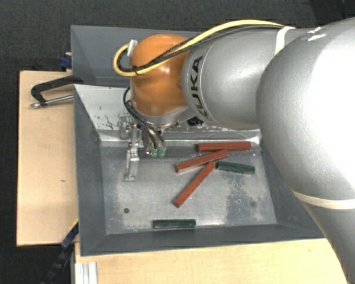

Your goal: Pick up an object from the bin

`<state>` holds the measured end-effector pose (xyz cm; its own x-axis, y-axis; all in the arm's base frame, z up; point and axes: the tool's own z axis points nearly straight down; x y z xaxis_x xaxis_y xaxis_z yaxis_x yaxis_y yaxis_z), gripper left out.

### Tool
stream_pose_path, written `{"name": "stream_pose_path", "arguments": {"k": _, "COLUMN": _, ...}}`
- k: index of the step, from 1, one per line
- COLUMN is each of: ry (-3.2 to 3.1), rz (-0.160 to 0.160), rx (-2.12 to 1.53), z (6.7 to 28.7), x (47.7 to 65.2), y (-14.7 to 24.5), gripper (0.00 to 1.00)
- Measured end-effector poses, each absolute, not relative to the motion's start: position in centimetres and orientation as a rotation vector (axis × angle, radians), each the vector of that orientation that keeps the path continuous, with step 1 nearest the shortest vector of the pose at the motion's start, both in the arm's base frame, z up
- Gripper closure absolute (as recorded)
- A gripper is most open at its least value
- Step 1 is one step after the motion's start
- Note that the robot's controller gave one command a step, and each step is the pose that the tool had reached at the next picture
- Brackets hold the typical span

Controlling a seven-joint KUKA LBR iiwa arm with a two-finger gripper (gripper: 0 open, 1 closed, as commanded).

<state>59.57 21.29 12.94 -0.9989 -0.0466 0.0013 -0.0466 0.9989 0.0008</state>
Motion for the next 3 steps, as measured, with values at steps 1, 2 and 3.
{"name": "stream_pose_path", "arguments": {"k": 1, "ry": -3.14, "rz": -0.003, "rx": -0.101, "z": 14.4, "x": 58.9, "y": 15.3, "gripper": 0.0}}
{"name": "stream_pose_path", "arguments": {"k": 2, "ry": -3.144, "rz": -0.004, "rx": -0.134, "z": 14.1, "x": 59.1, "y": 13.3, "gripper": 0.0}}
{"name": "stream_pose_path", "arguments": {"k": 3, "ry": -3.137, "rz": 0.002, "rx": -0.042, "z": 10.6, "x": 59.0, "y": 12.3, "gripper": 0.0}}
